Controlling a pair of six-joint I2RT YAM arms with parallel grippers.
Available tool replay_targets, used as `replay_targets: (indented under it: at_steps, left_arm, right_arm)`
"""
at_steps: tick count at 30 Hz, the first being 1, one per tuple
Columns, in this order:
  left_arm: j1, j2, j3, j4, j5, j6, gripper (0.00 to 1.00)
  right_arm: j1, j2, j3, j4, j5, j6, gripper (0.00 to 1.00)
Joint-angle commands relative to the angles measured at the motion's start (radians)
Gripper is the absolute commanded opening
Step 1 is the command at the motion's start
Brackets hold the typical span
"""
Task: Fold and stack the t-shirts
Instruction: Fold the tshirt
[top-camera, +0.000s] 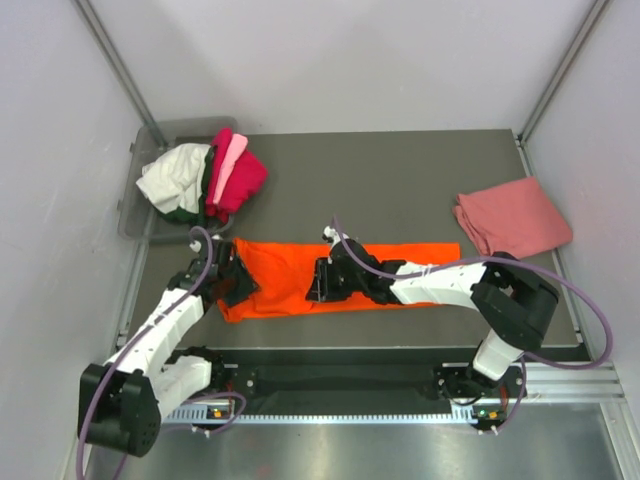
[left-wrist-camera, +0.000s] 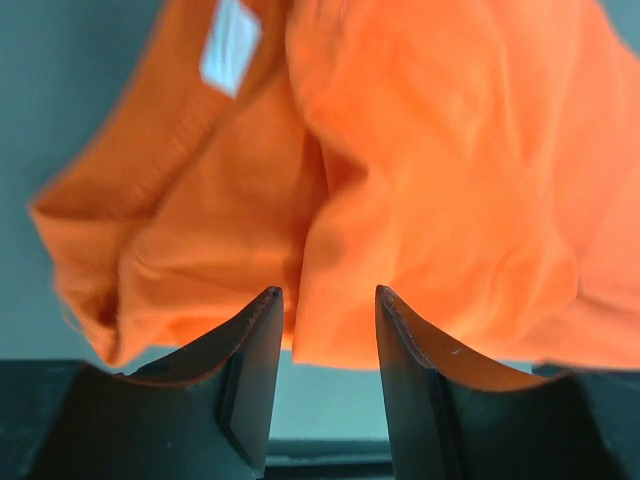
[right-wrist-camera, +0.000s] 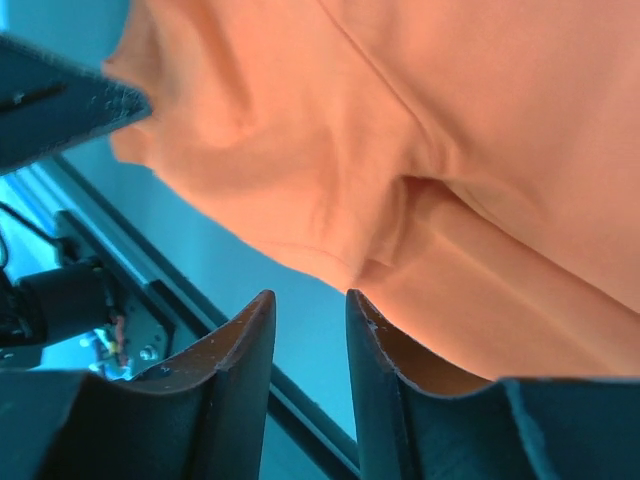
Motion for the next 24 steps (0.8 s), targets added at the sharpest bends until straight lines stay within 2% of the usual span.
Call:
replay_targets:
  at_steps: [1, 4, 5, 7, 8, 11, 14, 16, 19, 22, 23, 24]
  left_arm:
    - [0.003, -0.049, -0.071, 0.052, 0.111, -0.035, 0.47]
    - [0.002, -0.037, -0.091, 0.064, 0.1, -0.045, 0.46]
    - [0.002, -0.031, -0.093, 0.069, 0.1, -0.041, 0.42]
    - [0.002, -0.015, -0.094, 0.08, 0.1, -0.038, 0.41]
    - [0.002, -0.012, -0.096, 0.086, 0.105, -0.037, 0.36]
    - [0.002, -0.006, -0.105, 0.104, 0.123, -0.035, 0.33]
    - [0.002, -0.001, -0.117, 0.119, 0.146, -0.038, 0.23]
    - [0.002, -0.004, -0.123, 0.124, 0.157, -0.043, 0.11]
    - [0.002, -0.021, -0.12, 0.104, 0.156, -0.046, 0.07]
    - [0.002, -0.046, -0.111, 0.074, 0.148, -0.049, 0.0]
    - [0.002, -0.049, -0.108, 0.066, 0.145, -0.051, 0.0]
    - [0.002, -0.061, -0.102, 0.038, 0.137, -0.052, 0.0]
  right_arm:
    - [-0.001, 0.011, -0.018, 0.02, 0.028, -0.032, 0.35]
    - [0.0, 0.048, -0.004, 0.034, 0.018, -0.049, 0.33]
    - [-0.001, 0.069, 0.0, 0.037, 0.015, -0.054, 0.33]
    - [-0.001, 0.09, 0.015, 0.042, 0.006, -0.061, 0.33]
    - [0.0, 0.106, 0.02, 0.047, 0.005, -0.063, 0.33]
    - [0.0, 0.129, 0.029, 0.059, 0.0, -0.066, 0.35]
    - [0.002, 0.143, 0.039, 0.065, -0.005, -0.068, 0.35]
    - [0.004, 0.144, 0.043, 0.07, -0.008, -0.069, 0.35]
    - [0.005, 0.146, 0.054, 0.064, -0.003, -0.081, 0.35]
    - [0.004, 0.15, 0.069, 0.05, 0.001, -0.089, 0.22]
    - [0.004, 0.152, 0.074, 0.045, 0.001, -0.092, 0.11]
    - [0.004, 0.153, 0.083, 0.034, 0.001, -0.094, 0.05]
